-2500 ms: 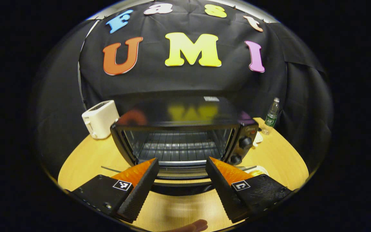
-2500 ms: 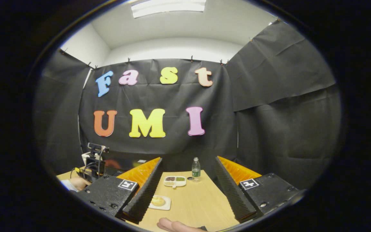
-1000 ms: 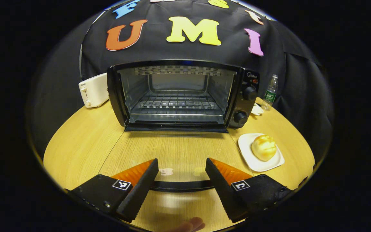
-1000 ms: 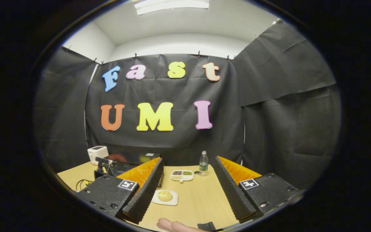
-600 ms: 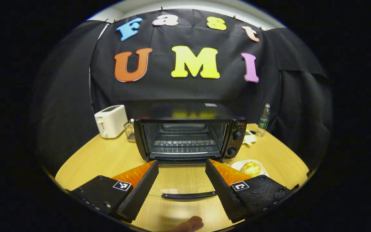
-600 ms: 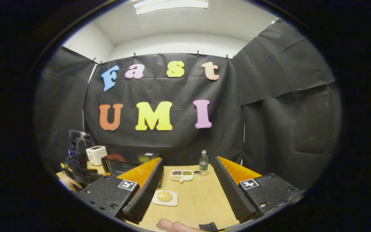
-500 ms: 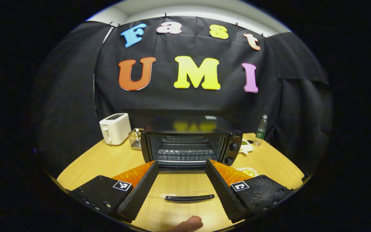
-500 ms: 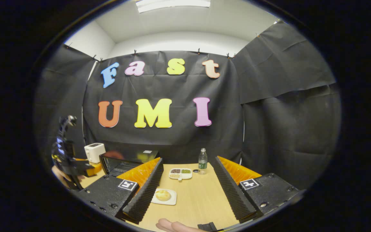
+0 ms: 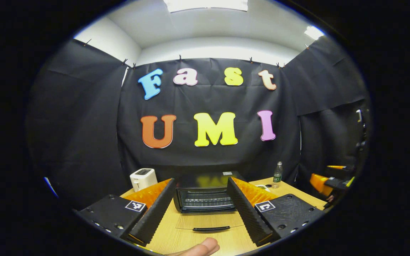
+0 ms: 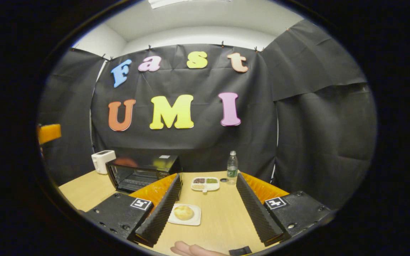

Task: Open the electric oven with the left hand, put the food in, and close the electric oven.

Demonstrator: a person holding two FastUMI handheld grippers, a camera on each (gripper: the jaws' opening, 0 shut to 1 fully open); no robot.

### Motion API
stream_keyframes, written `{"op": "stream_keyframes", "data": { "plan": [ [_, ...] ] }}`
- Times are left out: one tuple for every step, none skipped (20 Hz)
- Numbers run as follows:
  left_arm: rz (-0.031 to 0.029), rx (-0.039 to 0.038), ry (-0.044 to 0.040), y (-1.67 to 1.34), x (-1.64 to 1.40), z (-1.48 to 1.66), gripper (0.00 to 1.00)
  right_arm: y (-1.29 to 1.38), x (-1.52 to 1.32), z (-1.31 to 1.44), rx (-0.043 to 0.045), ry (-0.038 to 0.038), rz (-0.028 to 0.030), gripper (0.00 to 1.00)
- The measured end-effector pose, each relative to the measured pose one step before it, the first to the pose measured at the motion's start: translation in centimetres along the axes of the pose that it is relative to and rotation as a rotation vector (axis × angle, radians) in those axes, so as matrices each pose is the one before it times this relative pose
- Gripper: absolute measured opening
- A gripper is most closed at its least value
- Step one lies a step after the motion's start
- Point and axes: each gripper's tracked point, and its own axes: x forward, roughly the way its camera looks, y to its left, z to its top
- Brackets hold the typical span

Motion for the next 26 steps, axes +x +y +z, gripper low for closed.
{"op": "stream_keyframes", "data": {
  "plan": [
    [-0.0118,0.00003,-0.00618,-0.444,-0.976,0.341,0.95,0.171,0.904,-0.923,0.00693,0.01504,0.00356,1.0],
    [-0.00625,0.00285,-0.00331,-0.576,-1.016,0.383,0.95,0.306,0.961,-1.156,0.00971,0.01931,0.00587,0.95],
    [0.00281,0.0037,-0.00814,-0.019,-0.633,0.346,0.95,0.423,1.035,-1.136,0.01078,0.02035,0.01051,0.95],
    [0.01555,0.01125,-0.01642,0.322,-0.638,0.565,0.95,0.388,1.063,-1.332,0.00683,0.02344,0.01014,1.0],
    [0.01535,0.00514,-0.01388,0.306,-0.569,0.332,0.96,0.441,1.147,-1.32,0.0063,0.02128,0.01348,1.0],
    [0.00949,-0.00324,-0.01159,0.119,-0.397,0.131,0.96,0.369,1.177,-1.337,0.0034,0.02224,0.00011,1.0],
    [0.00227,-0.00745,-0.00975,-0.091,-0.416,0.079,0.97,0.307,1.155,-1.239,0.0034,0.01864,-0.00489,0.95],
    [-0.01234,-0.00653,-0.00306,-0.31,-0.201,-0.048,0.97,0.698,1.05,-1.299,0.00572,0.02145,0.0094,1.0],
    [-0.01087,-0.00834,-0.00195,-0.311,-0.418,-0.048,0.96,1.035,0.94,-1.232,0.00712,0.02375,0.02692,1.0],
    [-0.00451,-0.00569,-0.00248,0.148,-0.263,-0.133,0.96,0.845,0.842,-1.168,0.00633,0.02025,0.02423,0.96],
    [-0.00275,-0.00048,0.00172,0.199,-0.167,-0.313,0.96,0.458,0.934,-1.093,0.00636,0.01786,0.01144,1.0],
    [-0.00049,0.00576,0.00448,0.194,-0.176,-0.361,0.97,0.119,0.987,-0.975,0.00852,0.01568,0.00383,1.0],
    [0.00068,0.0034,0.00082,0.211,-0.185,-0.225,0.97,0.111,1.127,-1.095,0.00562,0.0254,-0.0009,0.95],
    [0.00285,-0.00167,0.00394,0.226,-0.016,-0.253,0.97,0.206,0.988,-1.352,0.00391,0.03035,0.0036,1.0],
    [0.00403,-0.00419,0.00574,0.253,0.044,-0.42,0.97,0.115,0.963,-1.202,0.00501,0.03187,0.0004,1.0],
    [0.00398,-0.00583,0.00629,0.267,-0.016,-0.208,0.96,0.197,0.867,-0.991,0.00072,0.03181,0.0079,1.0],
    [0.00507,-0.004,0.00543,0.366,0.108,-0.257,0.97,-0.009,0.903,-0.777,-0.00372,0.02559,-0.00257,1.0],
    [0.00758,-0.00145,0.00646,0.386,0.21,-0.194,0.97,-0.052,1.004,-0.391,-0.00644,0.01839,-0.00281,0.94],
    [0.01145,-0.00086,0.00425,0.52,0.208,-0.307,0.97,-0.074,0.77,-0.44,-0.00588,0.01751,-0.00337,1.0],
    [0.00832,-0.00255,0.00374,0.316,0.167,-0.099,0.97,-0.224,0.471,-0.525,0.00309,0.01859,-0.01037,1.0],
    [0.00116,-0.00341,0.00363,0.121,0.11,-0.2,0.97,-0.072,0.403,-0.218,0.00318,0.00983,-0.0054,1.0],
    [-0.00198,-0.00288,0.00629,0.027,0.17,-0.244,0.97,0.018,0.224,-0.204,-0.00003,0.00713,-0.00152,1.0],
    [-0.00128,-0.00151,0.00575,0.155,0.246,-0.323,0.97,0.096,0.238,-0.134,0.00132,0.00637,0.00257,1.0],
    [-0.00116,0.00102,0.00706,0.115,0.155,-0.254,0.97,0.162,0.405,-0.149,0.00286,0.00568,0.00418,1.0],
    [-0.00098,0.00064,0.0083,-0.018,0.223,-0.251,0.97,0.317,0.25,-0.001,0.00612,0.00885,0.01435,1.0],
    [0.00104,0.00093,0.00798,0.091,0.166,-0.246,0.97,0.125,-0.049,0.109,0.0025,-0.00129,0.00095,1.0]
  ]
}}
